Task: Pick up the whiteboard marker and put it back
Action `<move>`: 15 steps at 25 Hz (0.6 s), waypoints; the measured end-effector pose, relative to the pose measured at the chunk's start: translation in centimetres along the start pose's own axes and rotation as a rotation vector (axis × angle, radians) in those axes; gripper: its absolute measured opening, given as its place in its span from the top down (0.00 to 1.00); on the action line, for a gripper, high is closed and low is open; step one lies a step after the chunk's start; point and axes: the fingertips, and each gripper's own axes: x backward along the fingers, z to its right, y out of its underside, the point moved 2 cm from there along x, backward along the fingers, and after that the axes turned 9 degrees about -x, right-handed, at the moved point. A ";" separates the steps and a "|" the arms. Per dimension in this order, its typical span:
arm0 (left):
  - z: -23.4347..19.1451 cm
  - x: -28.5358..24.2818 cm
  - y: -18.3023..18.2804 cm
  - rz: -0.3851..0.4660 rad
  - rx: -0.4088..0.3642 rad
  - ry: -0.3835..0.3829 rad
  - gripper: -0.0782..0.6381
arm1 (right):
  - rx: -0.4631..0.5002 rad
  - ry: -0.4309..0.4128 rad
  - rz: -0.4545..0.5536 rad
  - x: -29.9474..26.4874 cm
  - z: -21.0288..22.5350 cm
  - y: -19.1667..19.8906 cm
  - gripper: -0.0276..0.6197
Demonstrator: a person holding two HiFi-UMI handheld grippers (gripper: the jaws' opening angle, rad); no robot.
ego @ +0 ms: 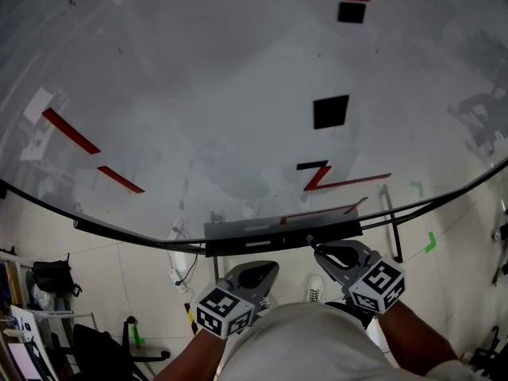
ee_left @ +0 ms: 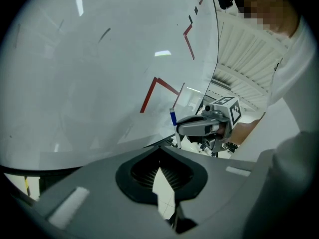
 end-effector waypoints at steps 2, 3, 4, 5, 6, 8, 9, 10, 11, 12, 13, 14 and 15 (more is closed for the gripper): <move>0.1 0.0 -0.3 0.013 0.004 0.010 0.87 | -0.140 -0.040 0.049 0.4 0.5 -0.3 0.90; 0.2 0.0 -0.5 0.022 0.006 0.016 0.87 | -0.188 -0.056 0.067 0.6 0.7 -0.5 0.90; 0.4 0.0 -0.7 0.031 0.006 0.023 0.87 | -0.216 -0.067 0.077 0.7 0.8 -0.5 0.90; 0.5 0.0 -1.0 0.042 0.006 0.031 0.87 | -0.227 -0.075 0.081 0.8 0.8 -0.5 0.90; 0.6 0.1 -1.2 0.053 0.005 0.041 0.87 | -0.228 -0.082 0.080 0.9 0.7 -0.4 0.90; 0.9 0.1 -1.5 0.072 0.004 0.062 0.87 | -0.237 -0.103 0.080 1.1 0.5 -0.2 0.90; 1.1 0.2 -1.6 0.078 0.003 0.071 0.87 | -0.258 -0.123 0.085 1.1 0.3 -0.2 0.90; 1.2 0.2 -1.7 0.083 0.003 0.079 0.87 | -0.290 -0.148 0.097 1.2 0.2 -0.2 0.90; 1.3 0.3 -1.8 0.089 0.005 0.085 0.87 | -0.330 -0.176 0.112 1.2 0.1 -0.3 0.90; 1.3 0.3 -1.8 0.097 0.010 0.093 0.87 | -0.375 -0.207 0.128 1.3 0.1 -0.4 0.90; 1.4 0.4 -1.9 0.106 0.019 0.102 0.87 | -0.420 -0.241 0.142 1.3 0.1 -0.4 0.90; 1.5 0.5 -2.0 0.117 0.031 0.112 0.87 | -0.462 -0.274 0.155 1.4 0.1 -0.4 0.90; 1.6 0.5 -2.0 0.127 0.044 0.123 0.87 | -0.498 -0.305 0.167 1.5 0.0 -0.4 0.90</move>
